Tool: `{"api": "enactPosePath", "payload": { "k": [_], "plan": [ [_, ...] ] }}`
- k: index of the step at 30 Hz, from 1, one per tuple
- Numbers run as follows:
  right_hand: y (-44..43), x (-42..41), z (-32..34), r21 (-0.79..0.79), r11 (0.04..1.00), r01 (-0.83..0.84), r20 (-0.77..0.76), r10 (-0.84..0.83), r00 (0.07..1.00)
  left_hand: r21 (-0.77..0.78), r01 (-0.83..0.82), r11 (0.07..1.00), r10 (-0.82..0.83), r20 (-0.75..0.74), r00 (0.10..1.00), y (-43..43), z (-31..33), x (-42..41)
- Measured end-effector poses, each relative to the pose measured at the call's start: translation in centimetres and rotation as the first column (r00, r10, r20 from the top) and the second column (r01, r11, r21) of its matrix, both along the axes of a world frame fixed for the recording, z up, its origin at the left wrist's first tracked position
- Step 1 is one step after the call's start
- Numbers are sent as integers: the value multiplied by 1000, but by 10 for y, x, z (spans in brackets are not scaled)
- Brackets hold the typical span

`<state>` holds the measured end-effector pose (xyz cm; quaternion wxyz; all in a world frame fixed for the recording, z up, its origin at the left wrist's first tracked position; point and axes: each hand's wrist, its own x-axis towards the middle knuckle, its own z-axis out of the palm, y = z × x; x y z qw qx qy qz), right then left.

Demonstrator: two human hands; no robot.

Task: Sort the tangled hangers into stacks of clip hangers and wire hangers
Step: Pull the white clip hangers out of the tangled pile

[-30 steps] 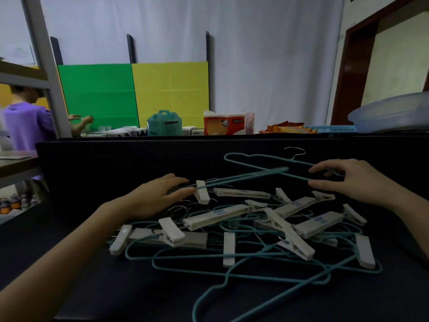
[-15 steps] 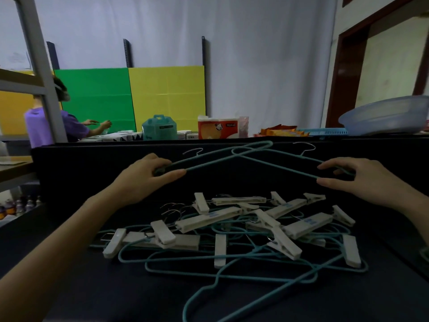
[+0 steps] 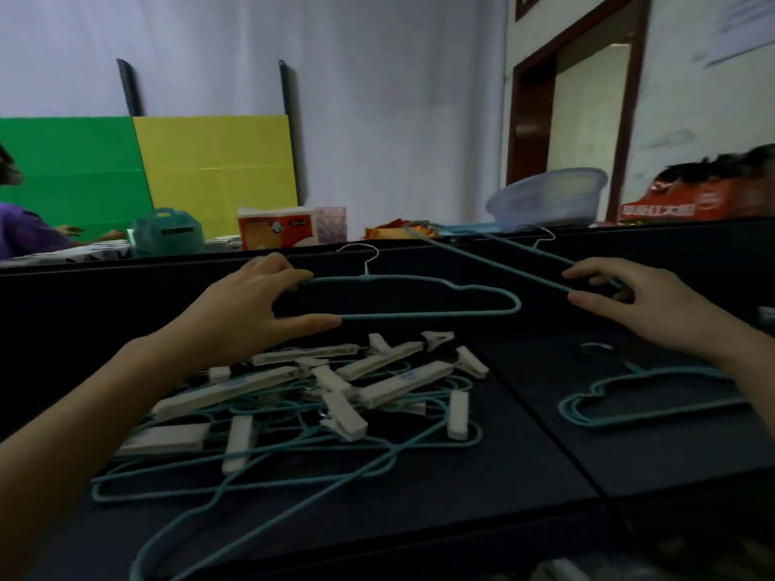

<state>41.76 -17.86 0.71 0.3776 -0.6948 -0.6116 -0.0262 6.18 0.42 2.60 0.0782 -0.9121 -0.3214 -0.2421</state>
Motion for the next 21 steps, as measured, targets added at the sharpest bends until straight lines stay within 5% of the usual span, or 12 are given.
{"api": "enactPosePath", "payload": {
  "k": [9,21],
  "plan": [
    [-93,133,2,-24,999,26,2,-26,1000,-42,105,994,-108,-77,991,-94,-33,178],
    [-145,256,-22,-223,967,-120,21,127,992,-106,-64,992,39,-220,975,-161,-110,345]
  ]
}}
